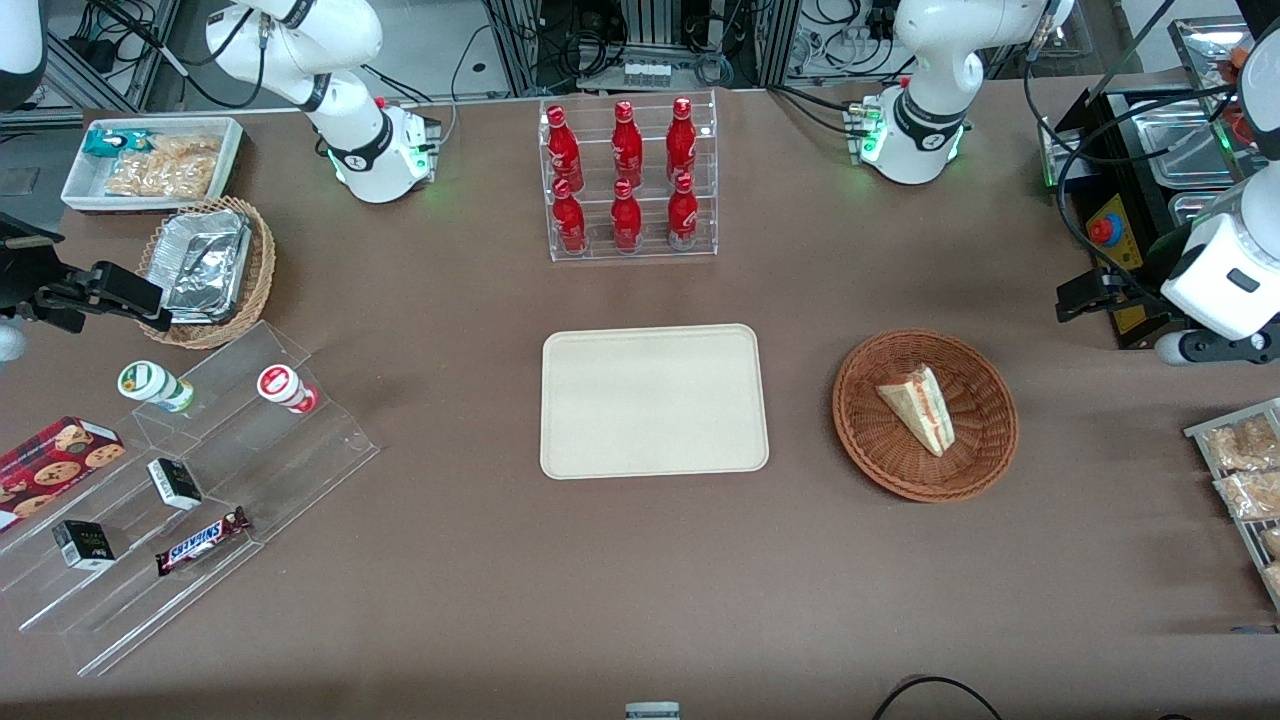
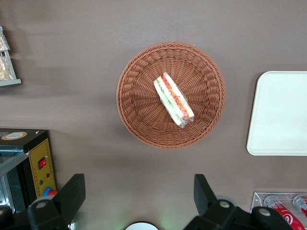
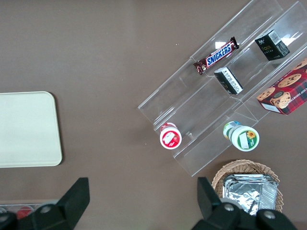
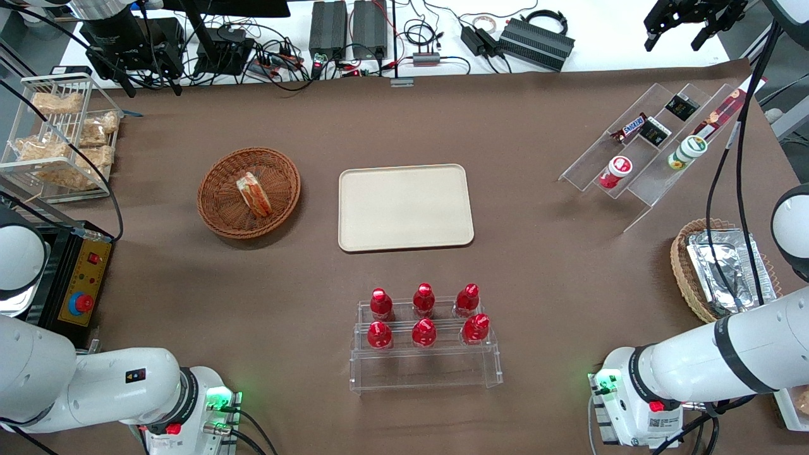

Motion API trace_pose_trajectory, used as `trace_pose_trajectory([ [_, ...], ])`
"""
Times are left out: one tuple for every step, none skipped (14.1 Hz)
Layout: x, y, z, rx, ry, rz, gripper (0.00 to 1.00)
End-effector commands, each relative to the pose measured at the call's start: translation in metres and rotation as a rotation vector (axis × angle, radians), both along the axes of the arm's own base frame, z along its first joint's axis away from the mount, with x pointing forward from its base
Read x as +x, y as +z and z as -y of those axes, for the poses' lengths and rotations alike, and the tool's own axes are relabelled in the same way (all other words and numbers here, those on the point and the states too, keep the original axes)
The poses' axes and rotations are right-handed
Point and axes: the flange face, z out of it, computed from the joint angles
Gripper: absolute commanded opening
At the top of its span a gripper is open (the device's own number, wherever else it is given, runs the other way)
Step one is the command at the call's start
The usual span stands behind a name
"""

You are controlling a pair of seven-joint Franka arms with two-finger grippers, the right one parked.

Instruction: Place sandwich from basket to tray

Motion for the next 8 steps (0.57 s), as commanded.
trace_pose_trajectory([
  [-0.014,0.006,0.002,0.018,-0.011,0.014,1.0],
  [-0.015,0.003,0.003,0.02,-0.012,0.008,1.0],
  [-0.013,0.0,0.003,0.02,-0.012,0.003,1.0],
  [-0.011,-0.003,0.001,0.019,-0.009,0.002,1.0],
  [-0.007,-0.01,-0.001,0.017,-0.005,-0.01,1.0],
  [-0.002,-0.019,-0.003,0.009,-0.003,-0.03,1.0],
  [0.001,-0.031,-0.003,0.012,-0.005,-0.044,1.0],
  [0.003,-0.043,-0.002,0.011,-0.008,-0.045,1.0],
])
